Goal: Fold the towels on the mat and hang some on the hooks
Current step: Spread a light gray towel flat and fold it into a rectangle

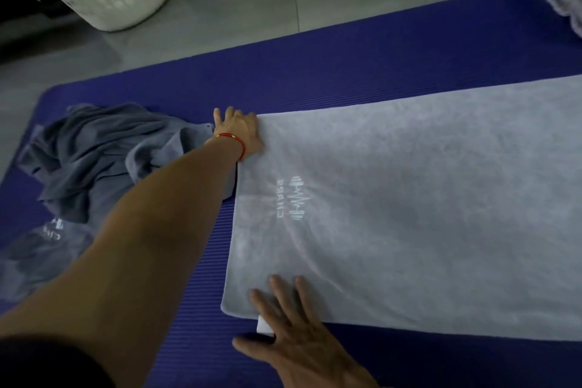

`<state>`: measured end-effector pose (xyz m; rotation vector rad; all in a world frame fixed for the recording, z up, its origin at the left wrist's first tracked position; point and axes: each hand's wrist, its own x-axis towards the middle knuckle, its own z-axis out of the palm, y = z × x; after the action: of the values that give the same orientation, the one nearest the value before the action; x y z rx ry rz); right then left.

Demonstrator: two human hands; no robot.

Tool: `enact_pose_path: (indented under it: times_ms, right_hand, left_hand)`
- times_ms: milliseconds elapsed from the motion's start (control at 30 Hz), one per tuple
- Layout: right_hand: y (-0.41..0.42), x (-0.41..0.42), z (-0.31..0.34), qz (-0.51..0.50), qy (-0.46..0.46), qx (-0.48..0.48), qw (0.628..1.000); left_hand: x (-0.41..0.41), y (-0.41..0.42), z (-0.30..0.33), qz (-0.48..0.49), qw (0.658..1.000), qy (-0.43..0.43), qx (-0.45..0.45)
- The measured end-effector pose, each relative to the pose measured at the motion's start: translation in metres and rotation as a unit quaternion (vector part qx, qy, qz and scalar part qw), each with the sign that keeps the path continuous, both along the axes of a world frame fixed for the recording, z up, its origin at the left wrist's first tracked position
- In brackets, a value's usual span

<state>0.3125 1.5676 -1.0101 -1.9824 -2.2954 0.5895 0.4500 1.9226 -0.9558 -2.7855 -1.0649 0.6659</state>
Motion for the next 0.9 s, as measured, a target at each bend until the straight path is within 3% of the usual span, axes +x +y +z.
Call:
enact_pose_path:
  times_ms: [233, 333, 400, 467, 567, 700, 800, 900]
  right_hand:
    - [0.029, -0.013, 0.007, -0.082, -0.021, 0.059, 0.995]
    - [0.025, -0.001, 0.016, -0.167, 0.077, 0.137, 0.973]
    - [0.018, 0.022, 0.033, -0.279, 0.264, 0.180, 0.905]
    - [0.004, 0.057, 0.048, -0.402, 0.389, 0.196, 0.805]
    - [-0.027, 0.124, 0.073, -0.558, 0.434, 0.194, 0.680]
    - [-0.082, 0.214, 0.114, -0.637, 0.471, 0.224, 0.568]
    - [-0.134, 0.274, 0.145, -0.670, 0.477, 0.233, 0.519]
    - [-0.201, 0.326, 0.176, -0.693, 0.430, 0.205, 0.541]
  left_hand:
    - [-0.002, 0.007, 0.030, -0.046, 0.991, -0.111, -0.066]
    - [-0.003, 0.002, 0.050, -0.046, 0.981, -0.168, -0.081]
    - [-0.001, -0.005, 0.065, -0.038, 0.975, -0.202, -0.088]
    - [-0.001, -0.012, 0.079, -0.050, 0.969, -0.220, -0.101]
    - [0.008, -0.024, 0.092, -0.106, 0.962, -0.228, -0.105]
    - [0.041, -0.053, 0.109, -0.141, 0.942, -0.284, -0.108]
    - [0.081, -0.086, 0.123, -0.160, 0.917, -0.340, -0.137]
    - [0.133, -0.126, 0.135, -0.167, 0.897, -0.373, -0.168]
